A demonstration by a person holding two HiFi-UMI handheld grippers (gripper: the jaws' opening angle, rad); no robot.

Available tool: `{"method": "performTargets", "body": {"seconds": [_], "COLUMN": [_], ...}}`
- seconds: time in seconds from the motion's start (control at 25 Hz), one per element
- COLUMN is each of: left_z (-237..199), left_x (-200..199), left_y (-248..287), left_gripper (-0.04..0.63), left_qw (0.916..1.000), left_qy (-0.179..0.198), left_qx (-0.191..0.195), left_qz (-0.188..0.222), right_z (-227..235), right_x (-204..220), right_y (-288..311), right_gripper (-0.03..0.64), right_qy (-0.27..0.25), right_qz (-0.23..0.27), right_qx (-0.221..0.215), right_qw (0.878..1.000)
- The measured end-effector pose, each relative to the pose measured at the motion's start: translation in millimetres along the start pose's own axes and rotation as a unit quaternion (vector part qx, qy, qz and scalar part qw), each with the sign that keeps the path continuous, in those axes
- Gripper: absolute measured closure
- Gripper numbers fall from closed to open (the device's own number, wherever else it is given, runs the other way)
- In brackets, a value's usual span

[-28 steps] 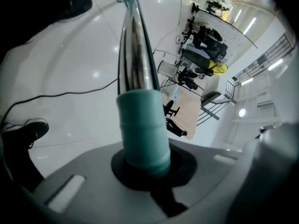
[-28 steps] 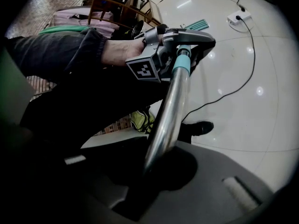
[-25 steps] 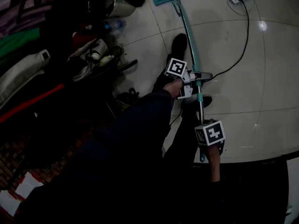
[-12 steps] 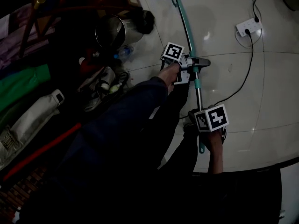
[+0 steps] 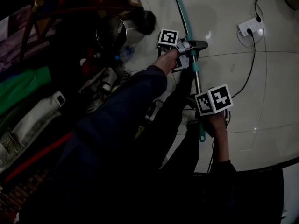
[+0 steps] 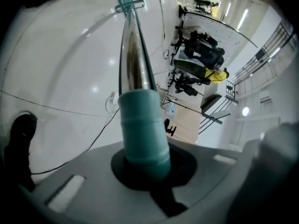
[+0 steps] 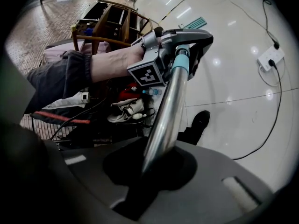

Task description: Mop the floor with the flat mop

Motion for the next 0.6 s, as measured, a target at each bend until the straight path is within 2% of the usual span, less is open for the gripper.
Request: {"method": "performTargets", "body": {"seconds": [0.12,0.28,0.4,0.6], "left_z": [3,-4,-20,-72], "left_x": [18,68,123,237], "left_y": [-4,-6,-7,-6], "left_gripper": [0.586,0.586,0.583,0.584], "left_qw": [0.9999,0.9994,0.9985,0.9965], "left_qy": [0.010,0.029,0.040,0.023], "left_qx": [0.010,0.014,0.034,0.080], "left_qz": [0.003,-0.012,-0.019,0.012], "right_z": [-14,-42,-67,-112], "right_x": [13,61,112,223], "right_y": [-3,-3,-3,-1], "right_gripper": [0.552,0.552,0.551,0.541], "right_qy": [-0.007,-0.021,-0.033,-0.045], "right_qz": [0.015,0.022,0.025,0.011], "right_qx": [-0.012,-0.004,-0.004,-0.012], "right_qw": [1.000,1.000,0.999,0.999]}}
Point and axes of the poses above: the fingertips, and each gripper's own axes: y forward along the fingers, z to its right, x out of its underside, the point moved 9 cm from there along -y, backward along the fingers, and after that the axes turned 15 degrees about -y, right-handed, at the moved point
